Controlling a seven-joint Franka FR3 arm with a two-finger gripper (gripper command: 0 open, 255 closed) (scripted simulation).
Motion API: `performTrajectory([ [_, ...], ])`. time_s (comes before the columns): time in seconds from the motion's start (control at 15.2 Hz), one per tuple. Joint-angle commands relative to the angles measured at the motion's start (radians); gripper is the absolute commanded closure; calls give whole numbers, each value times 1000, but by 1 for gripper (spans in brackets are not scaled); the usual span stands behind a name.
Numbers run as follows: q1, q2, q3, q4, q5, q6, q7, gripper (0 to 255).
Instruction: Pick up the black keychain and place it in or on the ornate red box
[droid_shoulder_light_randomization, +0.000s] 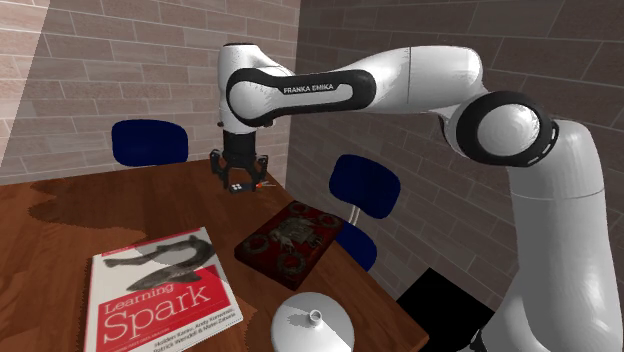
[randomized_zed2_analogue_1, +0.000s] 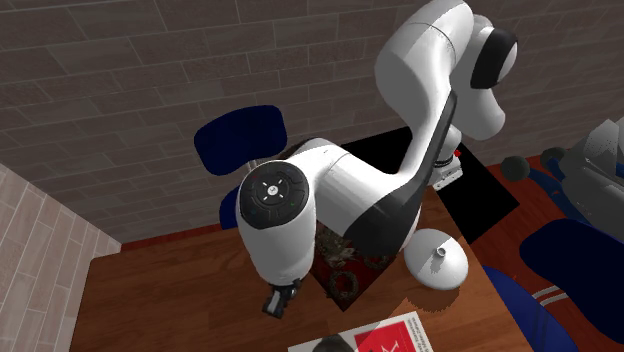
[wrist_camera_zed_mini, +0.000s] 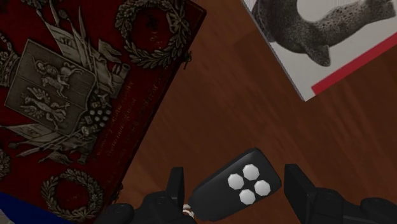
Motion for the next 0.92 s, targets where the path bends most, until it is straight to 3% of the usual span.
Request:
performTrajectory([
  [0.0,-22,-74,9,-103,20,32,-1,255],
  [0.59,-112,-513,32,-639,188,162,-79,255],
  [0.86,-108,-499,30,-678,181,214,-74,255],
])
